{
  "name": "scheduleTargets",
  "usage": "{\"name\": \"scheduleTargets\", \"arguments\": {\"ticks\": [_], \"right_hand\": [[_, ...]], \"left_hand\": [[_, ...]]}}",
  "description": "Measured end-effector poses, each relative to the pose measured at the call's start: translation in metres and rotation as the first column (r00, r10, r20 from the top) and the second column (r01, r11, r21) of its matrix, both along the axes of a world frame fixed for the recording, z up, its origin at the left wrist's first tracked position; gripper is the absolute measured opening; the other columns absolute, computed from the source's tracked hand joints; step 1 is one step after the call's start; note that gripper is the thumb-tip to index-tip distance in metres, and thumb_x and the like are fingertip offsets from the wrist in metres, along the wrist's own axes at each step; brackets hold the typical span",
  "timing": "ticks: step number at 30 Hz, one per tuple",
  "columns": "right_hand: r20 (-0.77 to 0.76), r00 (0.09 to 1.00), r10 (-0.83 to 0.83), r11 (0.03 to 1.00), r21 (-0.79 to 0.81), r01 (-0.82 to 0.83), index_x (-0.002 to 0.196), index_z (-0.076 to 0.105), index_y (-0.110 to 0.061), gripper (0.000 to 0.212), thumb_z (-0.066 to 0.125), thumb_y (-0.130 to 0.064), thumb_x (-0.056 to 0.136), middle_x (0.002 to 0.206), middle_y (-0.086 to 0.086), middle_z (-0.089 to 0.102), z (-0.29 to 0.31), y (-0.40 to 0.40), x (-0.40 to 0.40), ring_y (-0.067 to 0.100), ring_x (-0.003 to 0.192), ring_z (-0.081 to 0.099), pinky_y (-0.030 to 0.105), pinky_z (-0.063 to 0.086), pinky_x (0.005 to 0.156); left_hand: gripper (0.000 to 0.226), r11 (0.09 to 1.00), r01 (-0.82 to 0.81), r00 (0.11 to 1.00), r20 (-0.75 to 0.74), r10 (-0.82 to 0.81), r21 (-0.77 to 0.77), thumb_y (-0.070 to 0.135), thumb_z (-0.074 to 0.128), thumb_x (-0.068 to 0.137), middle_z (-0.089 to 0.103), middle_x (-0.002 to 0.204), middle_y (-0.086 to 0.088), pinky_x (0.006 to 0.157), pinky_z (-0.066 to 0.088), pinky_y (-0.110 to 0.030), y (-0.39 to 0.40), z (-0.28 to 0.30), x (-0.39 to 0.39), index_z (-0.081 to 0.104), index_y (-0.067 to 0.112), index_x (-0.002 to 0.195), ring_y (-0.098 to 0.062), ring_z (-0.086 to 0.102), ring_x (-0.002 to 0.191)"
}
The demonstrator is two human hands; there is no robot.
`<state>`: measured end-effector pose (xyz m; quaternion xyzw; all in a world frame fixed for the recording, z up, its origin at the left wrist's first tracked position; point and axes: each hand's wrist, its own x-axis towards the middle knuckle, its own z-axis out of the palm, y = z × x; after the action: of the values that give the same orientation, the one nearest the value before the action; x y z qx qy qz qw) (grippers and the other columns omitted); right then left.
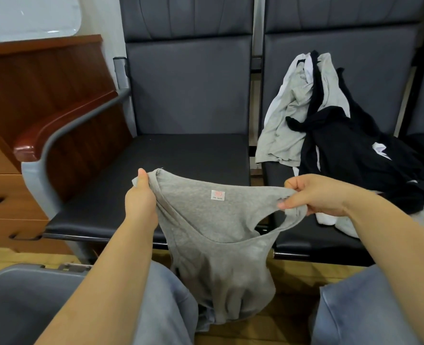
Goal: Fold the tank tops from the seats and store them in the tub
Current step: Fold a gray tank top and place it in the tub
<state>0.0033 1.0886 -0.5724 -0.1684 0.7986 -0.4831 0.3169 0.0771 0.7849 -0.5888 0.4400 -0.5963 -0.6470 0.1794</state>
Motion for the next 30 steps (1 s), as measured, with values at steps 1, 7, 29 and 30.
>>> {"name": "scheduleTargets", "arguments": {"ticks": [1,7,29,30], "right_hand": [[-0.107,0.993,-0.045,0.995,0.080,0.054,0.060,0.044,-0.015,0.037,0.076,-0.004,0.076,0.051,-0.006,0.052,-0.003,-0.002,-0.001,0.008,0.051,0.049,0.021,0.042,0.053],[-0.066,0.995,-0.078,0.978,0.189,0.089,0.078,0.062,-0.008,0.018,0.069,-0.022,0.087,0.073,0.004,0.069,-0.008,-0.001,-0.002,0.015,0.073,0.067,0.026,0.055,0.071],[0.382,0.904,-0.192,0.651,-0.640,0.408,0.096,0.070,-0.014,0.018,0.062,-0.021,0.081,0.100,0.003,0.068,-0.006,-0.014,0.000,0.015,0.089,0.067,0.029,0.057,0.081],[0.365,0.906,-0.216,0.649,-0.640,0.413,0.103,0.068,-0.014,0.020,0.058,-0.017,0.085,0.101,0.003,0.070,-0.005,-0.013,0.001,0.014,0.089,0.067,0.027,0.058,0.079]], "left_hand": [[0.063,1.000,0.003,1.000,-0.001,-0.003,-0.009,0.063,0.037,0.094,0.051,0.084,-0.003,0.086,0.043,-0.035,0.000,0.000,0.000,0.053,0.011,0.124,-0.020,0.052,0.091],[0.063,0.999,0.021,1.000,-0.011,-0.021,-0.028,0.063,0.036,0.095,0.052,0.088,-0.004,0.083,0.042,-0.034,0.000,-0.004,-0.002,0.051,0.010,0.127,-0.020,0.052,0.090],[0.049,0.999,0.037,0.994,-0.103,-0.034,0.026,0.066,0.041,0.091,0.061,0.092,-0.002,0.095,0.047,-0.041,-0.006,-0.006,-0.006,0.053,0.019,0.100,-0.021,0.059,0.092],[0.048,0.999,0.036,0.994,-0.100,-0.032,0.036,0.065,0.042,0.091,0.060,0.091,-0.002,0.095,0.047,-0.040,-0.005,-0.005,-0.005,0.053,0.019,0.097,-0.021,0.059,0.092]]}}
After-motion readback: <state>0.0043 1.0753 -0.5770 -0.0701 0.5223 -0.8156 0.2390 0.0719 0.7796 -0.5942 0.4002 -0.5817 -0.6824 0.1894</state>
